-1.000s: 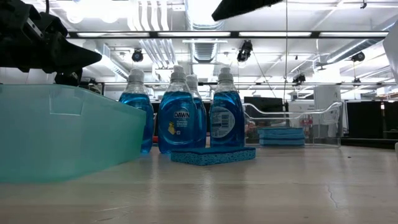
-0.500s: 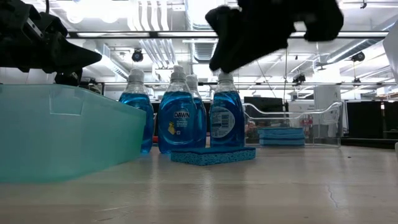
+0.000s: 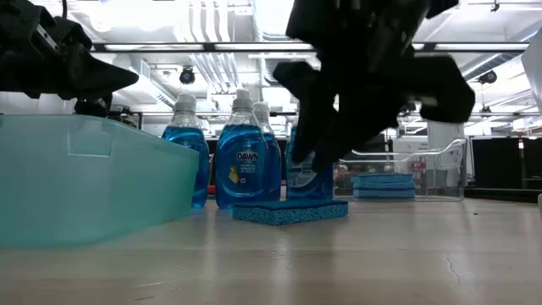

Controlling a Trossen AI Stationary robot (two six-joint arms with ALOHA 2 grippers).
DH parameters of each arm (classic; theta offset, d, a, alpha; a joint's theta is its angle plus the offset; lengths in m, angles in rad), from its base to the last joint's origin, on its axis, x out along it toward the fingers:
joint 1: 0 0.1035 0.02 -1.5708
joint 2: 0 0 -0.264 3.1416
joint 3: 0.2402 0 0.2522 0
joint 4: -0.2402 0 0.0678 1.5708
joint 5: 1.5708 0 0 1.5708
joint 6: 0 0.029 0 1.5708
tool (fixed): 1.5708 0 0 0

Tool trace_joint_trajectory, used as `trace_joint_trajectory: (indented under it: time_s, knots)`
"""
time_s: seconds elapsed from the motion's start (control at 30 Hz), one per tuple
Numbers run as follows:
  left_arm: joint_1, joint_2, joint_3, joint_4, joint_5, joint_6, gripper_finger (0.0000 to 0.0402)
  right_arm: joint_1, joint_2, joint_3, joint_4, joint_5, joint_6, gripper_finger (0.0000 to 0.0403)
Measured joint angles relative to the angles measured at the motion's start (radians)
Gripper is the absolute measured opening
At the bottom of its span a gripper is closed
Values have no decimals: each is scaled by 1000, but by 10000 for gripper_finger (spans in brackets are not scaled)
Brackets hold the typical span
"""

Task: Pick & Place Kitchen Sink Supplies
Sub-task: Put the blue sponge into the right transparent bin

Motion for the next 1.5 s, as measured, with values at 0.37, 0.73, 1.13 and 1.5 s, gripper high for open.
trace_joint_trajectory:
  time_s: [0.37,0.73,1.13,1.5]
  knots:
    - [0,0,0,0,0,0,0,0,112,2,9,83,-12,127]
    - [0,0,0,0,0,0,0,-1,112,3,12,111,32,56]
    - [0,0,0,0,0,0,0,9,91,23,-19,133,83,9]
    - [0,0,0,0,0,0,0,51,-20,179,-146,127,102,8]
